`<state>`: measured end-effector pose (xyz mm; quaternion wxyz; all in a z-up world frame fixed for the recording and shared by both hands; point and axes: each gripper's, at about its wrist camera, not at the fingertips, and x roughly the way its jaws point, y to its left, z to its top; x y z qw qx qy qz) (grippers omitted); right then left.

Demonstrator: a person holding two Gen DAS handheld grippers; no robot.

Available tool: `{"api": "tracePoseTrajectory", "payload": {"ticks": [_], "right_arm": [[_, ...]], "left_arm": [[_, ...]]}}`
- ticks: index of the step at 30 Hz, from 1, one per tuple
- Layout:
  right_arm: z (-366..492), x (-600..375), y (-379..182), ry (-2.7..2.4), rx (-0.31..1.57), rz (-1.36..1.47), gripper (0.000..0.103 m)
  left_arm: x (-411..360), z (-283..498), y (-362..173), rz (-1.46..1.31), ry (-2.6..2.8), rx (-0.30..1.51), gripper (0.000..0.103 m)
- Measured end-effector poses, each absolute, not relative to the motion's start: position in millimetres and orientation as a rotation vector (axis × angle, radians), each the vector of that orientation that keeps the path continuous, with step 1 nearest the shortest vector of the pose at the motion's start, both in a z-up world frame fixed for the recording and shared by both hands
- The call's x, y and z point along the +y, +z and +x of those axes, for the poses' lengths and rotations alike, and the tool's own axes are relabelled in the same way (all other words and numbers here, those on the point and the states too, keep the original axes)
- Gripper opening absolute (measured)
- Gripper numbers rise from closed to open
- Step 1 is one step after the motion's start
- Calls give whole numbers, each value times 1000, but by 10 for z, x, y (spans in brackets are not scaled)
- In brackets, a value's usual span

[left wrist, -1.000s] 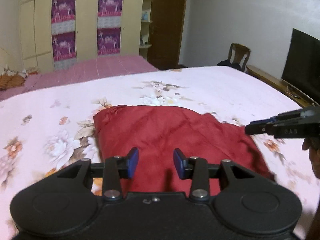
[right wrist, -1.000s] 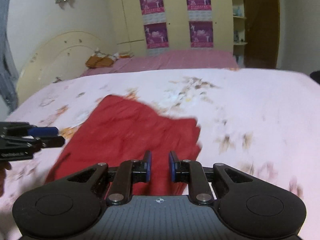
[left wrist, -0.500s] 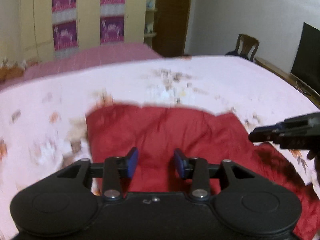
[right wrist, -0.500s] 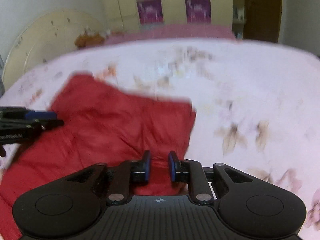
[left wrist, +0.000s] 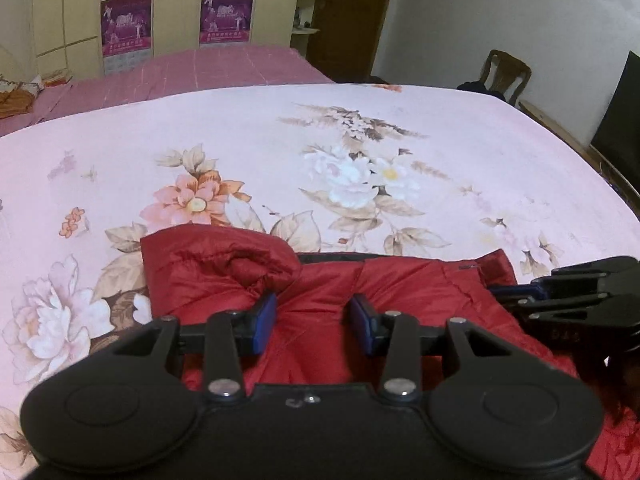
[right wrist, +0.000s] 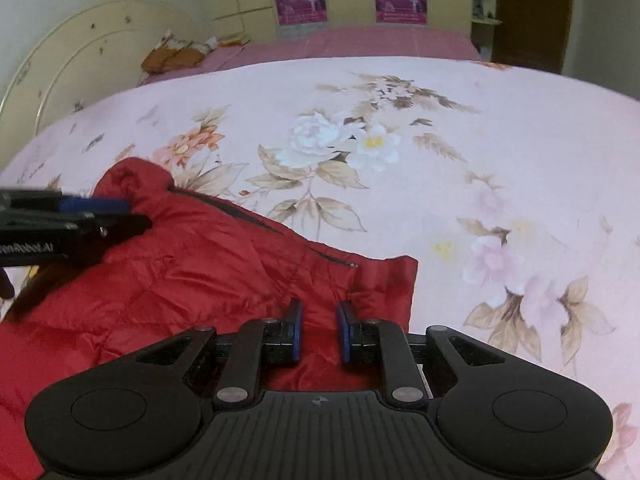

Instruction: Fold large clothes

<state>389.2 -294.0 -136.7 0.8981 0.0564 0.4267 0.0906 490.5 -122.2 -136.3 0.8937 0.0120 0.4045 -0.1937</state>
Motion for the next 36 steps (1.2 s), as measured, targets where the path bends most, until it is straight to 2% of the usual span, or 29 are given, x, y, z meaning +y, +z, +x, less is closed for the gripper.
{"api": "tracePoseTrajectory", "payload": {"ticks": [2,8,15,18,19,28,32,36], "right_arm": [[3873,-2943,-1301,181,888,114,18],[3318,-3057,-807,194,739,151,19],[3231,-2884,-1221,202,837,98,18],[3264,-2892,-1297,187,847,116,18],[3258,-2872,-1273,186,854,104,18],[2346,-2744,-624,305,728,86,19],[1986,-2557,-814,370,770,47,18],[2007,-2513,-1165,344,826,58,18]], "left_arm": [[-1212,4836,-1282,38,-398,823,39],[-1105,4095,-927,-2,-464,712,39],[-1232,3979,-1335,19,-450,777,41],[-1220,3975,-1327,28,-447,789,41],[-1212,3949,-1285,32,-448,793,38],[-1135,3101,-895,2,-518,734,38],[-1184,2822,-1093,13,-497,755,38],[-1249,2786,-1231,82,-475,753,38]]}}
